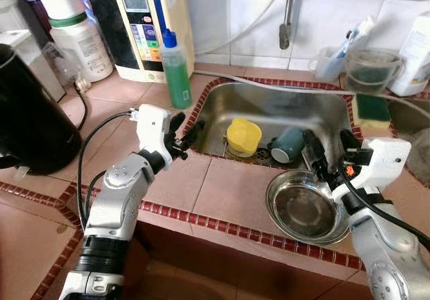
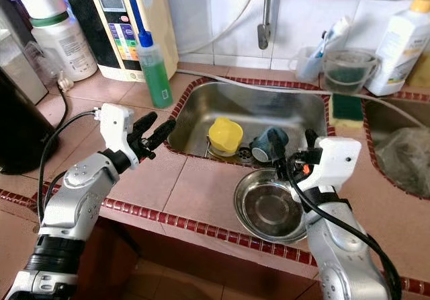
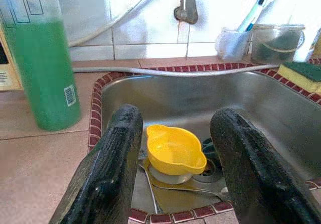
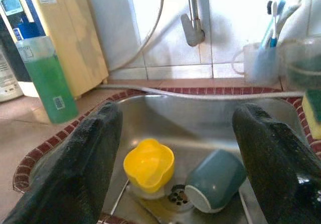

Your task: Kitchen organization

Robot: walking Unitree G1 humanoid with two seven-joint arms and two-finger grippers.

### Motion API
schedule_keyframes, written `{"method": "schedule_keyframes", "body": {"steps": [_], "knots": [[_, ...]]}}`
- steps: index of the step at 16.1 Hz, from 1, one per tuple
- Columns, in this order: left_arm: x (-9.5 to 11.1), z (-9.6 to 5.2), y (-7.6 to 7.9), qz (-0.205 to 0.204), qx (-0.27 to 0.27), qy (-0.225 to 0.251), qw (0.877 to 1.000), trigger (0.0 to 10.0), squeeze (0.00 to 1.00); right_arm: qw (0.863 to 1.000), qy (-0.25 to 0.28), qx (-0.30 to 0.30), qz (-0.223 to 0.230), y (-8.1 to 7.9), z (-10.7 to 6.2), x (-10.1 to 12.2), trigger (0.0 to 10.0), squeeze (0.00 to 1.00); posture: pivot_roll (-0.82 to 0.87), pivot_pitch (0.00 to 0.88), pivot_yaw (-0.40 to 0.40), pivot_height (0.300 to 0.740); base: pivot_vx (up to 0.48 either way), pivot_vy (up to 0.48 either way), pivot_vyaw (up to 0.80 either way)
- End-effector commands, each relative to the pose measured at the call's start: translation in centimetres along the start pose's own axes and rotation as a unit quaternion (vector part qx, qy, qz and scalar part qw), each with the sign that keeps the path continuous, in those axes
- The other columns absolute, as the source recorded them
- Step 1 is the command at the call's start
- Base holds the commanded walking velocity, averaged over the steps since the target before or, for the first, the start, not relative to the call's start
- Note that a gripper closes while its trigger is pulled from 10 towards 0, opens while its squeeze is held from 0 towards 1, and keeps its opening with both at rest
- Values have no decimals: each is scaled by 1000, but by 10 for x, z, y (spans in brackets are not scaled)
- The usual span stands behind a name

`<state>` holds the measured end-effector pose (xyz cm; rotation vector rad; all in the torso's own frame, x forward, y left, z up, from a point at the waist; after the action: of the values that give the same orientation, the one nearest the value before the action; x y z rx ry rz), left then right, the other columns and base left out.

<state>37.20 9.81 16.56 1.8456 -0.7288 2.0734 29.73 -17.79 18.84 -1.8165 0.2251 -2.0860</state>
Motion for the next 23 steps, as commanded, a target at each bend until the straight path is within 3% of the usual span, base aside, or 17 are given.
{"method": "schedule_keyframes", "body": {"steps": [1,9,11,13,15,16,19,21,23], "knots": [[5,-2,-2,-1,5,8,1000,10000,0,1000,1,6,-3,-2,2,0,10000,0,-184,7,90,732,0,-480,0],[8,-6,-1,-19,22,13,999,10000,0,1000,0,24,-17,0,9,2,10000,0,-172,0,59,732,0,-477,0],[6,-6,0,-52,25,6,998,10000,0,999,-16,39,-29,0,8,0,10000,0,-167,0,46,732,0,0,0],[3,-9,2,-30,14,-13,999,10000,0,997,-37,51,-42,6,6,-3,10000,0,-164,0,42,732,0,0,0],[0,-13,9,-30,-14,-35,999,10000,0,995,-58,57,-54,14,3,-6,10000,0,-158,0,34,732,0,0,0],[-6,-20,16,-17,-48,-72,996,10000,0,993,-77,63,-57,20,1,-8,10000,0,-156,0,31,732,0,0,0],[0,-36,36,-28,-124,-85,988,10000,0,988,-115,90,-49,25,-4,-17,10000,0,-145,0,17,732,0,0,0],[9,-49,58,-40,-192,-74,978,10000,0,979,-165,115,-27,28,-10,-32,10000,0,-134,0,4,732,0,0,0],[11,-53,70,-38,-216,-81,972,10000,0,973,-197,116,-29,35,-9,-43,10000,0,-126,0,-7,732,0,0,0]]}}
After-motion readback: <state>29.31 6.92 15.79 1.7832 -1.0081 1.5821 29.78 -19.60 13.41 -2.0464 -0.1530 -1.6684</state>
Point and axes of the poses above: a point about 5 cm out from each wrist's last joint towards the gripper, its own z axis pointing out of the wrist towards the gripper, its own x axis along the axis of the wrist's last joint, y = z × x, the point moved 5 cm from there along z, pointing out of the wrist towards the gripper, and after that the axes turned 15 degrees about z, right-handed, at the moved point
